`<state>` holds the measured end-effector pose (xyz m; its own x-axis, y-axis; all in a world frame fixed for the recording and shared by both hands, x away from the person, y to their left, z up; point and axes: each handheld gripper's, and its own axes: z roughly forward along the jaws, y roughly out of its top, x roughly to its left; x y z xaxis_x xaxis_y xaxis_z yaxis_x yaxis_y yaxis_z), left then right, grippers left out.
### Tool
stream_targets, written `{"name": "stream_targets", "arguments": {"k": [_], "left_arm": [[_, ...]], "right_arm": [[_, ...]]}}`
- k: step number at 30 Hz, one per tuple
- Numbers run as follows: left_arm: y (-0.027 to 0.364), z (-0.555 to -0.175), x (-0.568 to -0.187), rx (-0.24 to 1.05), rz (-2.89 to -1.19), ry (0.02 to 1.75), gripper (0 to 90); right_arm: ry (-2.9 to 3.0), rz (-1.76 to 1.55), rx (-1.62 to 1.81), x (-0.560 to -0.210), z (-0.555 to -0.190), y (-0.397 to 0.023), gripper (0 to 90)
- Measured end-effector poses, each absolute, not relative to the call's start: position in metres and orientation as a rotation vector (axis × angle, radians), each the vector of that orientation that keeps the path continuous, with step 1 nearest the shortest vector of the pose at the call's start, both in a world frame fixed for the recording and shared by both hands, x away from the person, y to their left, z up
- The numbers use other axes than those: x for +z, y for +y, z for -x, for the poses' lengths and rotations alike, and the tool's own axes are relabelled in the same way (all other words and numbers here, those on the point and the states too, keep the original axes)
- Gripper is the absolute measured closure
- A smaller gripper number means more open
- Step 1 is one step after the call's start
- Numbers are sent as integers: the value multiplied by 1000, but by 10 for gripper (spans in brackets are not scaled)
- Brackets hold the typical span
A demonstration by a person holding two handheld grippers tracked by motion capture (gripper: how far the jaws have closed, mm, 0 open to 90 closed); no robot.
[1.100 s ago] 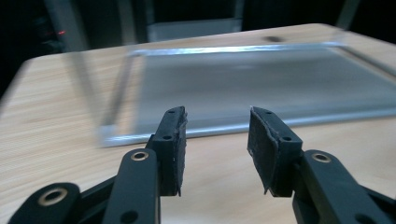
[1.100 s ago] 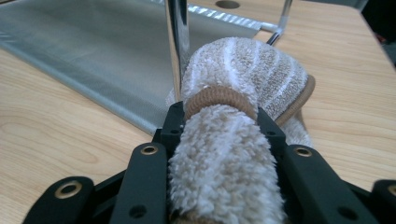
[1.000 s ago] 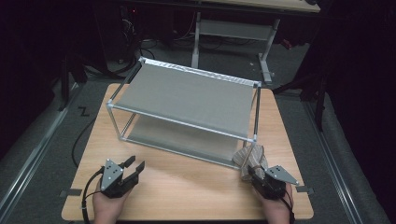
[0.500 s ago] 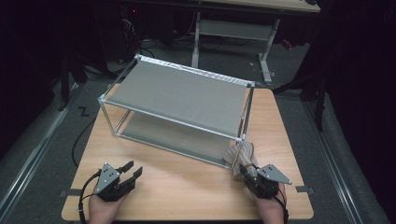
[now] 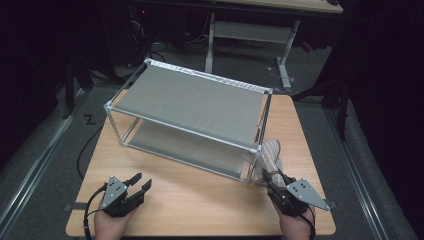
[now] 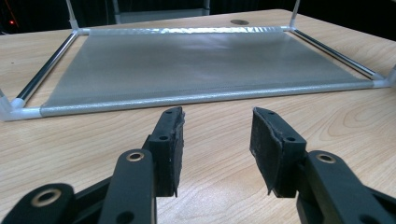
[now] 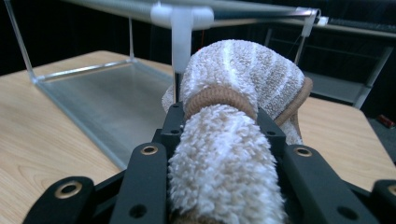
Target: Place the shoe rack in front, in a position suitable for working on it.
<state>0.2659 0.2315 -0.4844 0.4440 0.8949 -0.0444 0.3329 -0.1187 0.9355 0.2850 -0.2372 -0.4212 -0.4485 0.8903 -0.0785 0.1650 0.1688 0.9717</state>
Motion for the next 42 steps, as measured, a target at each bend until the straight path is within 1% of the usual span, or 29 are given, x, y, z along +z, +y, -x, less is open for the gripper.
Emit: {"name": "stream_targets", "arguments": {"k": [4,13,25,29,35,42], "left_arm": [[232,-266,-484,689,-1671,1076,541],[227,-270,-483,678,-1681,1060,536],[221,-273,-481,670,-1686,1028,534],[217,-276,-481,644,-1673,1021,532],[213,-277,-482,634,-1695,1006,530],[216,-267,-474,681,-1675,984,528]], "right_arm": [[1761,-1011,1329,-422,-284,-238,647],[1842,-1038,1257,-438,-288,-236,647],[2033,-1107,1107,-471,-299,-226,647],[2061,-1151,1079,-481,-302,-226,645],[2061,-1167,1079,-481,-302,-225,645],[2100,-1102,1090,-481,-295,-212,645]]}}
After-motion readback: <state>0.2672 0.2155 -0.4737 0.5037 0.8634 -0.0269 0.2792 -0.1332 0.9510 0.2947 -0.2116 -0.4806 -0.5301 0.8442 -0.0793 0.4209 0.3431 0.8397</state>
